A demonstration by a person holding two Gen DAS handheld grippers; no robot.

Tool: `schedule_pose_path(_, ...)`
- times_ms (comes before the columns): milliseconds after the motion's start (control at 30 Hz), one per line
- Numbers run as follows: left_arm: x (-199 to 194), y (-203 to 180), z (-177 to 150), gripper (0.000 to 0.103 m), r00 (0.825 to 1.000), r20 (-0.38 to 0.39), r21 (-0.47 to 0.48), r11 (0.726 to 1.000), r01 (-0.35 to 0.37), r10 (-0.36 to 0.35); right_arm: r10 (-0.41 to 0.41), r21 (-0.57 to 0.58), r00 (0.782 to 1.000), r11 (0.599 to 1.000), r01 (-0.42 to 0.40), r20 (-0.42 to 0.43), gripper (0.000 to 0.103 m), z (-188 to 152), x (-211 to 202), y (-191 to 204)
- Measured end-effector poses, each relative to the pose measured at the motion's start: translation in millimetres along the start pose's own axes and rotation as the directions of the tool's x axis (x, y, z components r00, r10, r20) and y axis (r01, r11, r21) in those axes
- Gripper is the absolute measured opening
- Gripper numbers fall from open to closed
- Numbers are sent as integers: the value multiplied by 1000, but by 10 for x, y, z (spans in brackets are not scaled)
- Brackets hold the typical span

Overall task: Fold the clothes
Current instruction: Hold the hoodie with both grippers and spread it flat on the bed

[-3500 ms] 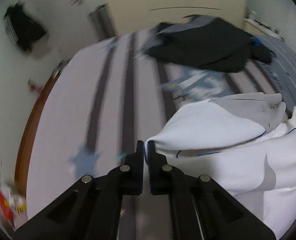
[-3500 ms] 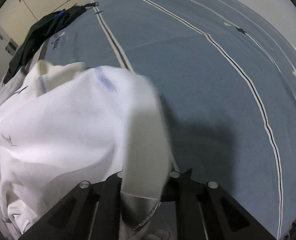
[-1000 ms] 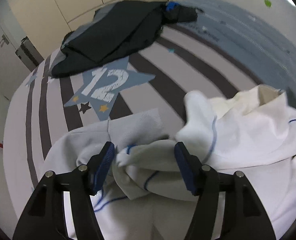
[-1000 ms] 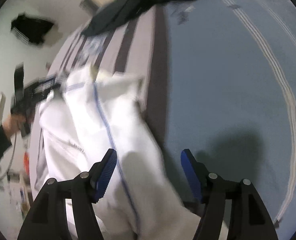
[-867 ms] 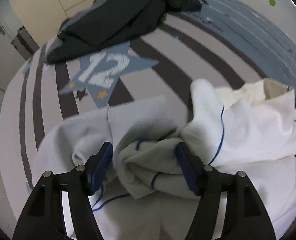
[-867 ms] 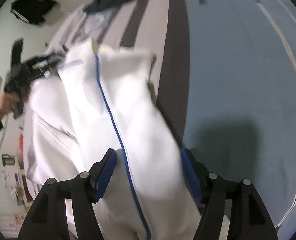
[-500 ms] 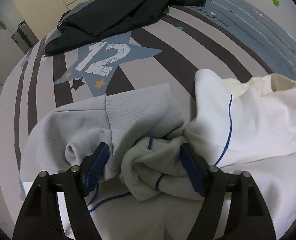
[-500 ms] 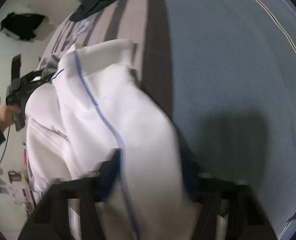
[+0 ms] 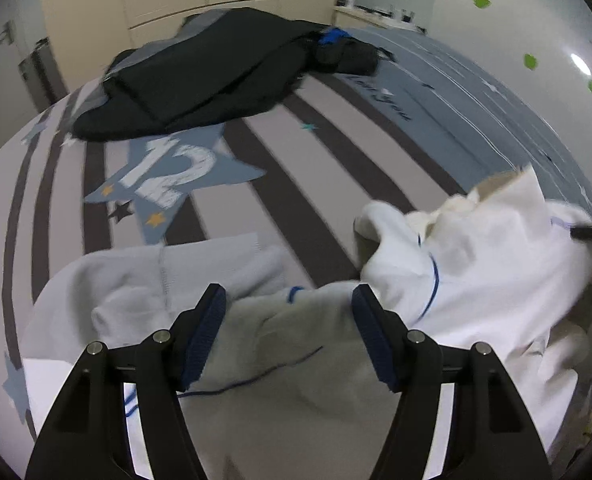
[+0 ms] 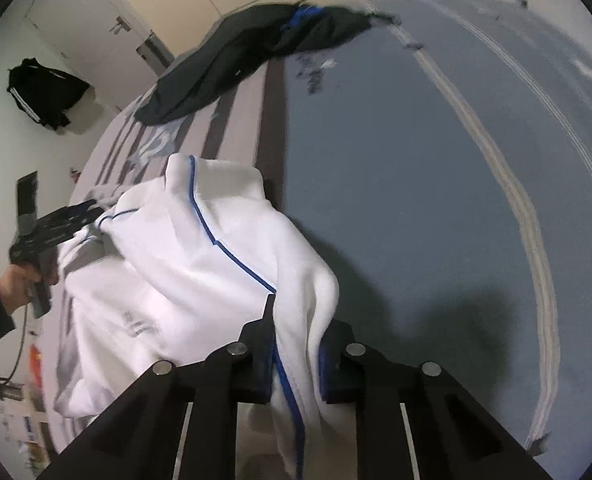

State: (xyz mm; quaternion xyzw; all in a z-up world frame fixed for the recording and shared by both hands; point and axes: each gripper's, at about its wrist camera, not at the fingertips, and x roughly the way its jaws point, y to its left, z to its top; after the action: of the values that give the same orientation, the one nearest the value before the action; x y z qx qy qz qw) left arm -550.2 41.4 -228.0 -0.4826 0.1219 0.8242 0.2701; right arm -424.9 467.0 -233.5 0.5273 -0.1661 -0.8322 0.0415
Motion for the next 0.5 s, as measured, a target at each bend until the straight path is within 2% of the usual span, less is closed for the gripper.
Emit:
schedule_pose_path(67, 24, -113, 23, 64, 1000, -14, 36, 999, 7, -7, -40, -10, 999, 999, 40, 13, 13, 34, -199, -216)
schedule_pose_path(133, 54, -208, 35, 64, 1000, -29, 65, 998, 10, -8, -81, -12, 997, 997, 81, 19, 13, -78, -446, -457)
schedule_pose_path(200, 104, -291, 19, 64, 999, -45, 79, 996, 30, -27, -122, 4, 993, 993, 121, 12, 13, -85, -480, -618)
schedule_pose_path(267, 170, -358, 13, 64, 998, -62, 96, 995, 34, -28, -142, 13, 990, 990, 143, -19, 13, -127, -401, -689)
schedule_pose_path(400, 361, -478, 98, 64, 998, -57, 147, 989, -27, 36, -152, -11, 986, 988, 151, -75, 13, -294, -224, -685)
schedule_pose_path(500, 550, -500, 174, 67, 994, -76, 176, 982, -64, 78, -156, 25, 984, 987, 159, -88, 13, -371, -142, -724)
